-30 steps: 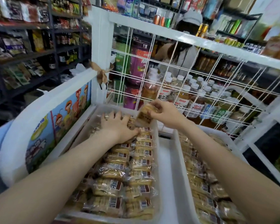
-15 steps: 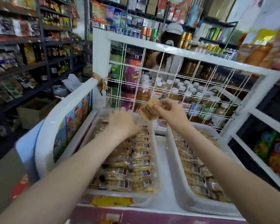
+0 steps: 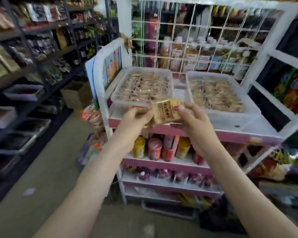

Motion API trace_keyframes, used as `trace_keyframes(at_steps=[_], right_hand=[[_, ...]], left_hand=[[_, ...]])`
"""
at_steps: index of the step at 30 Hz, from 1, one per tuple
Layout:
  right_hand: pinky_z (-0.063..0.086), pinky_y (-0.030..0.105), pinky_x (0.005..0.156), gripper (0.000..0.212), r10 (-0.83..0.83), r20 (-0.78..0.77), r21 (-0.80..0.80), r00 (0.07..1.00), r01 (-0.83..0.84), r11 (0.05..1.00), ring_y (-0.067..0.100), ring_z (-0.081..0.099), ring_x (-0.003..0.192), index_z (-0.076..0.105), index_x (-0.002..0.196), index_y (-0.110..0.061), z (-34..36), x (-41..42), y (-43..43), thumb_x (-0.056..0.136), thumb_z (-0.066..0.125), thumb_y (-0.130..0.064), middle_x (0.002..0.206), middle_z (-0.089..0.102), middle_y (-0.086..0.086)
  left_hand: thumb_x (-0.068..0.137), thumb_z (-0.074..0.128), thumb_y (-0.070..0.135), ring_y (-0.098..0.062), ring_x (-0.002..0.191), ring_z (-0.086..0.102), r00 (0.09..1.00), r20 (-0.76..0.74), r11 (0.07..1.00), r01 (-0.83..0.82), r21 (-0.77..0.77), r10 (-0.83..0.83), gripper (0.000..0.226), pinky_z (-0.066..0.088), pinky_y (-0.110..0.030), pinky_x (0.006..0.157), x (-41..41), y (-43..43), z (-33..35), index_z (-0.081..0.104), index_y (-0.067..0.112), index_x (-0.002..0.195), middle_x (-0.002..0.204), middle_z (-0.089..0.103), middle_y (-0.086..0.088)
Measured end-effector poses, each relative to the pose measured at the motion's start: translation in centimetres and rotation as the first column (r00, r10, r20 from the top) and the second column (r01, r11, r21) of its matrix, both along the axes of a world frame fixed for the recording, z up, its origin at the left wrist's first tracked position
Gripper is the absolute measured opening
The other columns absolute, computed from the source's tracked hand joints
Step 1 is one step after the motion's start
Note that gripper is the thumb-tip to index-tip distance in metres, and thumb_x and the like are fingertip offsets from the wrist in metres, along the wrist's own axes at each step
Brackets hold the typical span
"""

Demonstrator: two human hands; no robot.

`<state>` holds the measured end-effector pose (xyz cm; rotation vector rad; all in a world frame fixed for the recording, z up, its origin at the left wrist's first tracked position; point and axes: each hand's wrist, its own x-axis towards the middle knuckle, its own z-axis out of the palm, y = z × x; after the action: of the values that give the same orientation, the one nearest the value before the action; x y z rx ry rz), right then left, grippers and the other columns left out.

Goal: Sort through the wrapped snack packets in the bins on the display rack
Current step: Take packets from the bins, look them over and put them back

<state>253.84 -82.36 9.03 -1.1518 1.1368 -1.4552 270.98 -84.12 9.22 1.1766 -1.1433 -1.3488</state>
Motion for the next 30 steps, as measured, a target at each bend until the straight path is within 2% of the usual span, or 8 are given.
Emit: trace_keyframes(at_steps=[5, 9, 12, 14, 18, 21, 26, 30], right_hand=[[0.055, 0.028, 0.062, 0.022, -0.009, 0.11, 0.114, 0.994, -0.003, 0.993, 0.017, 0.069, 0.076, 0.058, 0.097, -0.009, -3.7, 2.3, 7.2, 0.102, 0.041, -0.022, 0.081, 0.072, 0.003], [0.056, 0.036, 0.076, 0.025, -0.06, 0.074, 0.145, 0.995, 0.049, 0.988, 0.022, 0.068, 0.084, 0.06, 0.098, -0.009, -5.1, 3.6, 10.1, 0.103, 0.039, -0.022, 0.09, 0.071, 0.008], [0.056, 0.039, 0.079, 0.025, -0.128, -0.149, 0.113, 0.981, 0.145, 0.983, 0.023, 0.066, 0.087, 0.06, 0.092, -0.012, -5.8, 4.2, 11.3, 0.102, 0.041, -0.024, 0.093, 0.07, 0.008], [0.054, 0.03, 0.068, 0.024, -0.206, -0.303, 0.062, 0.93, 0.235, 0.97, 0.018, 0.063, 0.08, 0.06, 0.083, -0.015, -5.7, 4.8, 11.7, 0.101, 0.044, -0.021, 0.088, 0.069, 0.005], [0.038, 0.016, 0.054, 0.028, -0.293, -0.386, -0.025, 0.874, 0.308, 0.951, 0.006, 0.05, 0.065, 0.055, 0.075, -0.019, -5.3, 6.9, 12.1, 0.1, 0.044, -0.014, 0.077, 0.062, 0.001], [0.046, 0.023, 0.059, 0.026, -0.249, -0.311, -0.002, 0.917, 0.262, 0.965, 0.012, 0.055, 0.069, 0.058, 0.081, -0.016, -5.3, 8.4, 12.0, 0.101, 0.041, -0.014, 0.081, 0.064, 0.005], [0.036, 0.013, 0.048, 0.027, -0.202, -0.055, 0.087, 0.978, 0.206, 0.975, -0.002, 0.044, 0.051, 0.055, 0.08, -0.014, -5.1, 10.2, 12.8, 0.103, 0.04, -0.012, 0.064, 0.056, -0.01], [0.037, 0.015, 0.05, 0.027, -0.153, 0.009, 0.107, 0.988, 0.151, 0.983, -0.002, 0.045, 0.052, 0.055, 0.083, -0.013, -4.6, 10.7, 13.4, 0.103, 0.038, -0.016, 0.072, 0.061, -0.003]], left_hand=[[0.095, 0.055, 0.003, -0.009, 0.066, 0.067, 0.99, -0.101, 0.985, 0.11, 0.134, -0.097, 0.01, 0.055, -0.021, 0.061, 1.8, 7.2, -2.7, 0.063, 0.001, 0.1, 0.084, 0.07, -0.003], [0.096, 0.053, 0.006, -0.008, 0.066, 0.065, 0.985, -0.1, 0.98, 0.15, 0.132, -0.138, 0.014, 0.052, -0.02, 0.06, 3.1, 9.8, -3.7, 0.065, 0.008, 0.088, 0.073, 0.072, 0.004], [0.096, 0.052, 0.006, -0.009, 0.069, 0.066, 0.988, -0.096, 0.982, 0.132, 0.138, -0.12, 0.013, 0.051, -0.021, 0.06, 3.8, 11.0, -4.0, 0.063, 0.008, 0.09, 0.075, 0.072, 0.005], [0.096, 0.053, 0.004, -0.012, 0.07, 0.065, 0.992, -0.106, 0.989, 0.078, 0.122, -0.065, 0.013, 0.05, -0.021, 0.058, 4.4, 11.5, -4.1, 0.06, 0.009, 0.087, 0.078, 0.07, 0.001], [0.094, 0.056, 0.002, -0.02, 0.08, 0.057, 1.0, 0.007, 1.0, -0.011, 0.005, 0.011, 0.019, 0.046, -0.032, 0.07, 6.5, 12.1, -4.8, 0.053, 0.016, 0.081, 0.084, 0.058, -0.004], [0.094, 0.055, 0.002, -0.017, 0.075, 0.053, 0.996, 0.077, 0.996, -0.036, -0.085, 0.043, 0.018, 0.043, -0.034, 0.071, 8.0, 12.4, -4.8, 0.053, 0.018, 0.087, 0.081, 0.052, -0.002], [0.094, 0.055, 0.0, -0.014, 0.075, 0.062, 1.0, 0.015, 0.995, -0.021, -0.099, 0.022, 0.022, 0.05, -0.032, 0.068, 9.6, 12.2, -4.7, 0.058, 0.021, 0.098, 0.078, 0.053, -0.001], [0.095, 0.05, -0.005, -0.007, 0.07, 0.067, 0.998, -0.07, 0.996, -0.005, -0.088, -0.001, 0.021, 0.052, -0.023, 0.056, 10.0, 12.4, -4.7, 0.057, 0.014, 0.101, 0.075, 0.056, 0.0]])
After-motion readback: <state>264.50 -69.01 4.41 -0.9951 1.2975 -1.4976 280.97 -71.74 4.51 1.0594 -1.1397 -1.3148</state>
